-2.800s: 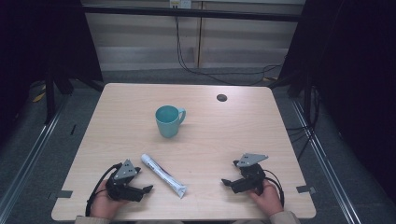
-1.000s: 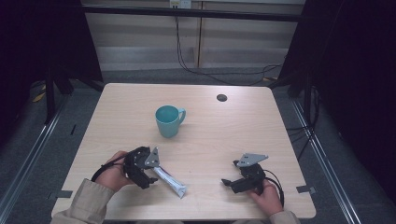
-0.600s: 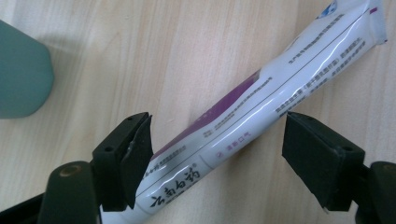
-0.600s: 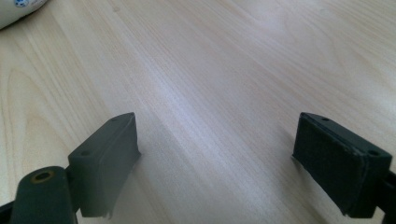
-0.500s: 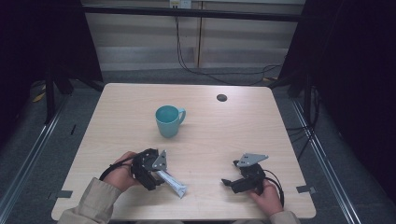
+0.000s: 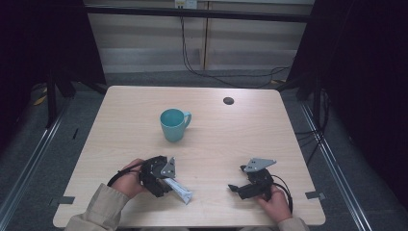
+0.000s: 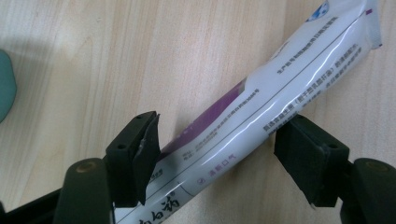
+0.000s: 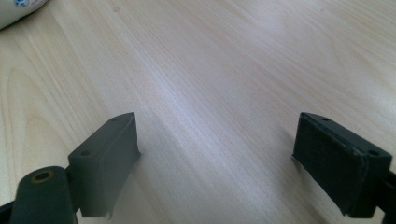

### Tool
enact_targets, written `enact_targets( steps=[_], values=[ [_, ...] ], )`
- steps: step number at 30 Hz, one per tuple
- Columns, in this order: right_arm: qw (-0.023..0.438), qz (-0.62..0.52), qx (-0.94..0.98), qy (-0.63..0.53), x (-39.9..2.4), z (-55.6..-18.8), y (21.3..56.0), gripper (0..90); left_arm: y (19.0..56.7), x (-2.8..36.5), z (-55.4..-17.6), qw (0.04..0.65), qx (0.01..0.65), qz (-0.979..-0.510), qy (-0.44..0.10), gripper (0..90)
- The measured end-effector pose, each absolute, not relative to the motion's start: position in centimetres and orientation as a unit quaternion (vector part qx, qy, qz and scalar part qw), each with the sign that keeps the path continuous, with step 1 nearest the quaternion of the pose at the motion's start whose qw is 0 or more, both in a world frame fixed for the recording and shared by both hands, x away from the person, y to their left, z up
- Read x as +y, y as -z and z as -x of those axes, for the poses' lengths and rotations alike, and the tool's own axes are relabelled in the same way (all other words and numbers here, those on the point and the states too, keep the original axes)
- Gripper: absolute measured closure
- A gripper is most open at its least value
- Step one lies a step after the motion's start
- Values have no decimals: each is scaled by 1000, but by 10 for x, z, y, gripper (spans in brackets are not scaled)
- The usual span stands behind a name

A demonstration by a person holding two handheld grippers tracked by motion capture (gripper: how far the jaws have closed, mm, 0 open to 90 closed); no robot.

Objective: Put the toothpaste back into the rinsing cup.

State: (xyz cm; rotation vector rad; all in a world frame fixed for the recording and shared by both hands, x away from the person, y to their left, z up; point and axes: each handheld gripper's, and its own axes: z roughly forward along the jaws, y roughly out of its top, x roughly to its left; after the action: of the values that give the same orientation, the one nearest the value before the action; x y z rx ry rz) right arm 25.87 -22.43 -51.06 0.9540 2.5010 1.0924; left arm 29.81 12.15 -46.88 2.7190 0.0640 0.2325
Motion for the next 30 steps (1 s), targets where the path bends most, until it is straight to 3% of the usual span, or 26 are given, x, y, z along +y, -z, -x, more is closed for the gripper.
enact_targets(
  steps=[12, 20, 30],
  values=[
    [125, -328, 858, -375, -224, -259, 511, 130, 469, 120, -299, 199, 18, -977, -78, 380],
    [125, -327, 858, -375, -224, -259, 511, 130, 467, 118, -298, 200, 33, -976, -74, 531],
    [125, -327, 858, -375, -224, -259, 511, 130, 465, 114, -301, 184, 51, -979, -72, 582]
  ],
)
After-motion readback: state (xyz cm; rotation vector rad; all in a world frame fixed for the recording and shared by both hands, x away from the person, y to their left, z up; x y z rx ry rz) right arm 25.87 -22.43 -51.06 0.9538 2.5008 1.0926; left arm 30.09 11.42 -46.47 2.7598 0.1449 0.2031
